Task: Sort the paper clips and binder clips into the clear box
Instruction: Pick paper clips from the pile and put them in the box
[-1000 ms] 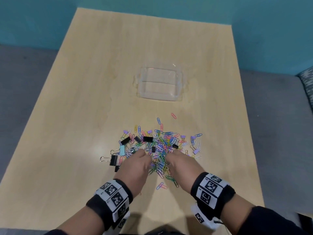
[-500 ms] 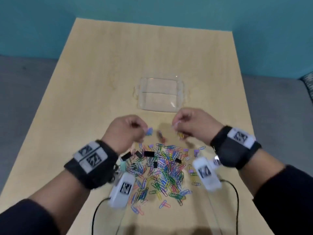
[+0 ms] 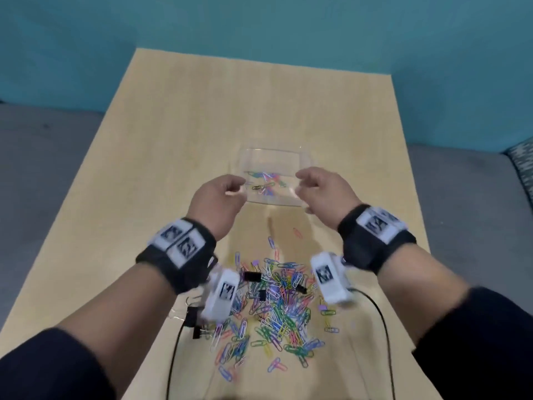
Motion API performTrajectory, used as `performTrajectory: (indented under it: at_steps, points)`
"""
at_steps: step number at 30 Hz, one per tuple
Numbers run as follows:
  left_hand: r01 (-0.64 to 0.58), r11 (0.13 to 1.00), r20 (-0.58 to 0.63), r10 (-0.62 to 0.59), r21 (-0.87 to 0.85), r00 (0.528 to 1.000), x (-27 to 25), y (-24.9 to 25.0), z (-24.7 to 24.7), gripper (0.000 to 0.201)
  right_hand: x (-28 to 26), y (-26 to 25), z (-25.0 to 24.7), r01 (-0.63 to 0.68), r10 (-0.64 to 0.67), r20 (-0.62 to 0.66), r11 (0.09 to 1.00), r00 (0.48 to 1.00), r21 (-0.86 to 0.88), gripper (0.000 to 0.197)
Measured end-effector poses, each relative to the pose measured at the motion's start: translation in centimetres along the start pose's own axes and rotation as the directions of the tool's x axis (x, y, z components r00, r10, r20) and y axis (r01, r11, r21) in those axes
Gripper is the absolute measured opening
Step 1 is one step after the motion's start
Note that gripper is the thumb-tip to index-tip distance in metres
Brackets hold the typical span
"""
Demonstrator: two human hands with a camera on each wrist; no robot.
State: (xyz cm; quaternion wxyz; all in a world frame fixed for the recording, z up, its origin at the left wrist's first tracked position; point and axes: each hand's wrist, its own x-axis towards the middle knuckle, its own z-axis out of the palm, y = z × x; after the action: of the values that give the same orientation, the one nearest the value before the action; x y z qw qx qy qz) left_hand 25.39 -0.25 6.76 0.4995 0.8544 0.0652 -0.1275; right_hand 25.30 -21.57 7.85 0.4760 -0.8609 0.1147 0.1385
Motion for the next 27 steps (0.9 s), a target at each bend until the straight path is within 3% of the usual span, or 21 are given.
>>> performTrajectory:
  at_steps: [4, 6, 8, 10, 12, 15, 18, 20, 23, 25, 27]
  points:
    - [-0.216, 0.931, 0.171, 0.172, 0.294, 0.97, -10.6, -4.0, -1.3, 0.016, -10.3, 5.6, 0.4, 0.204, -0.146, 0.195, 0.923, 0.97, -0.325, 0.032]
    - [-0.217, 0.899, 0.34, 0.082, 0.381, 0.937, -15.5, -7.0, -1.1, 0.007, -15.3, 8.7, 1.3, 0.345, -0.194, 0.351, 0.828, 0.916, -0.442, 0.024]
    - [-0.208, 0.884, 0.49, -0.027, 0.419, 0.871, -19.0, -10.8, -0.5, 0.015, -19.1, 11.7, 2.5, 0.438, -0.168, 0.475, 0.717, 0.864, -0.542, 0.006]
    - [-0.248, 0.883, 0.554, -0.016, 0.399, 0.833, -21.0, -13.8, 0.4, 0.015, -21.3, 13.8, 3.7, 0.483, -0.159, 0.526, 0.67, 0.835, -0.564, 0.008]
    - [-0.346, 0.859, 0.561, 0.086, 0.376, 0.823, -21.7, -14.8, 1.7, 0.012, -22.0, 14.4, 5.3, 0.525, -0.211, 0.52, 0.616, 0.828, -0.587, 0.011]
    - [-0.449, 0.786, 0.455, 0.243, 0.424, 0.857, -21.2, -13.8, 3.6, 0.005, -21.2, 13.0, 7.8, 0.566, -0.329, 0.463, 0.542, 0.823, -0.621, 0.017]
    - [-0.38, 0.724, 0.34, 0.21, 0.576, 0.917, -20.8, -11.8, 4.2, 0.02, -20.7, 11.3, 8.4, 0.494, -0.343, 0.356, 0.569, 0.869, -0.658, 0.019]
    - [-0.33, 0.691, 0.307, 0.162, 0.643, 0.938, -21.0, -11.4, 4.4, 0.039, -20.8, 10.8, 8.4, 0.381, -0.272, 0.268, 0.62, 0.924, -0.686, 0.033]
    - [-0.346, 0.627, 0.337, 0.138, 0.698, 0.931, -21.0, -11.8, 5.3, 0.075, -20.9, 10.9, 9.0, 0.278, -0.143, 0.242, 0.618, 0.96, -0.735, 0.075]
    - [-0.363, 0.615, 0.341, 0.159, 0.7, 0.926, -20.6, -11.9, 6.0, 0.08, -20.4, 10.9, 9.8, 0.288, -0.134, 0.262, 0.612, 0.956, -0.737, 0.081]
    - [-0.376, 0.609, 0.347, 0.171, 0.699, 0.922, -19.9, -11.8, 6.7, 0.077, -19.5, 10.7, 10.6, 0.299, -0.139, 0.277, 0.641, 0.951, -0.707, 0.075]
